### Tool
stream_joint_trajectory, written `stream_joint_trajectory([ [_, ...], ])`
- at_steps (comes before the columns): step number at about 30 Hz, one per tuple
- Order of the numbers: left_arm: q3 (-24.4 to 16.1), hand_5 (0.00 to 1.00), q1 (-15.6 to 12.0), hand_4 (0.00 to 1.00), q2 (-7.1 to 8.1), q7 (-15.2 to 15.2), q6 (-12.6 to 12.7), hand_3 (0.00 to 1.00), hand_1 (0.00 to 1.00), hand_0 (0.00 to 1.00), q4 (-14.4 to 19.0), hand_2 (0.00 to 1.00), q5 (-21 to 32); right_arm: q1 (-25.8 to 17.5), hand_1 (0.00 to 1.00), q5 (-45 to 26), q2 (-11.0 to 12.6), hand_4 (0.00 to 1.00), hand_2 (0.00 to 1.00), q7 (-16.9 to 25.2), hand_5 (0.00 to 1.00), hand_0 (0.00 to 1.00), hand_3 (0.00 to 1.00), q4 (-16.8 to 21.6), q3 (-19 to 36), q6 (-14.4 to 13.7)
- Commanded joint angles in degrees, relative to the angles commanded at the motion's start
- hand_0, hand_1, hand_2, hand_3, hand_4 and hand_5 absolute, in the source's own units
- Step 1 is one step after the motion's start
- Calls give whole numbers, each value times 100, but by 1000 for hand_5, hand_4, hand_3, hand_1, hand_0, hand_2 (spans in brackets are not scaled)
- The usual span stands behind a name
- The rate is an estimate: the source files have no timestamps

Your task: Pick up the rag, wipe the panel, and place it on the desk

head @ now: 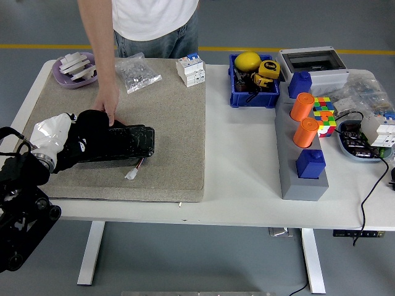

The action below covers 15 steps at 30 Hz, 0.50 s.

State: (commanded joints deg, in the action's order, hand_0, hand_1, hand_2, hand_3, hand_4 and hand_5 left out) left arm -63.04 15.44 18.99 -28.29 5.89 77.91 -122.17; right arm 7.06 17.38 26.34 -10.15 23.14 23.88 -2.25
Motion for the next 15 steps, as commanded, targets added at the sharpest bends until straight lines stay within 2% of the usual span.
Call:
stream_joint_trajectory([
  [9, 504, 2, 271, 116, -104, -20, 6, 526, 179, 233, -1, 553, 101, 16, 547, -3, 10, 998, 662, 1, 619, 740, 630, 1, 2, 4],
  [15, 888, 2, 448, 115, -248, -41, -12, 525, 178, 233, -7, 551, 152, 26, 547, -5, 7, 998, 662, 5, 619, 739, 630, 4, -9, 8],
])
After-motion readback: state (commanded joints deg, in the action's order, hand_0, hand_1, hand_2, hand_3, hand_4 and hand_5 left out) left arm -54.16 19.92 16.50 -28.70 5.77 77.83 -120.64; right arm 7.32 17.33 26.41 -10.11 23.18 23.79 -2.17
